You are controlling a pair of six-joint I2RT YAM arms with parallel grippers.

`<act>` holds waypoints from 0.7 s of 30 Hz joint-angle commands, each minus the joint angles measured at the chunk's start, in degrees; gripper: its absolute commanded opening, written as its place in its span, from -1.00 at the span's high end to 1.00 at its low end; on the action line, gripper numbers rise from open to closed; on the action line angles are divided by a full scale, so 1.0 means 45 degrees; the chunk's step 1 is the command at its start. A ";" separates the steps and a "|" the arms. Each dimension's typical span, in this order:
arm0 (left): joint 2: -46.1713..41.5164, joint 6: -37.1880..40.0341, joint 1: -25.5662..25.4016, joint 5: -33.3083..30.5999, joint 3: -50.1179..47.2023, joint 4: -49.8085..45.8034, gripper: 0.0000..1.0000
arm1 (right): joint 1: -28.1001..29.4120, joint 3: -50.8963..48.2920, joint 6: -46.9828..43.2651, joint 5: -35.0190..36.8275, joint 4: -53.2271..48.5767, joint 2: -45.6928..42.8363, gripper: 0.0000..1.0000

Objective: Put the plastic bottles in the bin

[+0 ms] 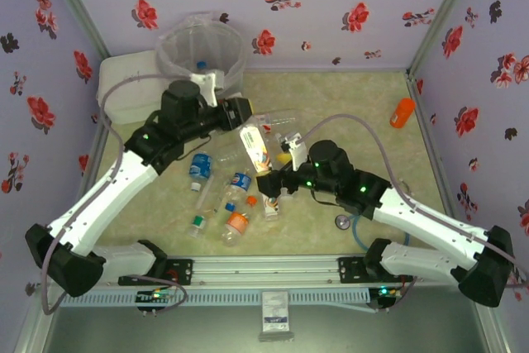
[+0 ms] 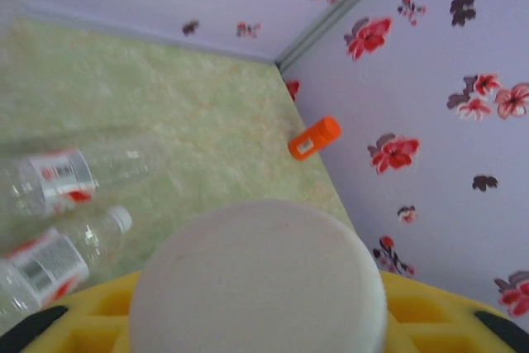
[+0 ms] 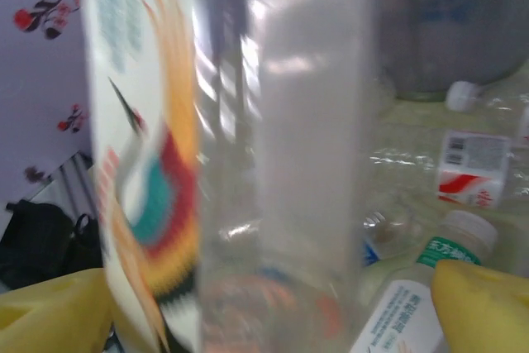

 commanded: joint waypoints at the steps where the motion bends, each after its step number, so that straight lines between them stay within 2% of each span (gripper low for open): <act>1: 0.0336 0.1565 0.0717 -0.0776 0.2200 -0.1040 0.26 | -0.0430 0.0210 0.0304 0.1676 -0.1176 -0.0710 -0.99; 4: 0.0999 0.2191 0.1648 -0.1281 0.4000 -0.1529 0.26 | -0.1158 -0.0263 0.0968 0.1809 -0.1532 -0.1382 -0.99; 6: 0.1541 0.2557 0.2183 -0.2104 0.5013 -0.1464 0.26 | -0.1510 -0.0542 0.1332 0.1921 -0.1778 -0.1884 -0.99; 9: 0.2513 0.2832 0.3101 -0.3163 0.5998 -0.0613 0.28 | -0.1914 -0.0702 0.1837 0.2537 -0.2662 -0.2482 -0.99; 12: 0.3598 0.3090 0.3779 -0.3413 0.6612 0.0302 0.26 | -0.2259 -0.0717 0.2407 0.3706 -0.3943 -0.2966 -0.99; 15: 0.4752 0.3416 0.4201 -0.3987 0.7446 0.0491 0.26 | -0.2732 -0.0814 0.2872 0.4010 -0.4909 -0.3428 -0.99; 21: 0.6719 0.4520 0.4413 -0.5183 0.8594 0.0910 0.25 | -0.3075 -0.1298 0.3245 0.3184 -0.5399 -0.3505 -0.99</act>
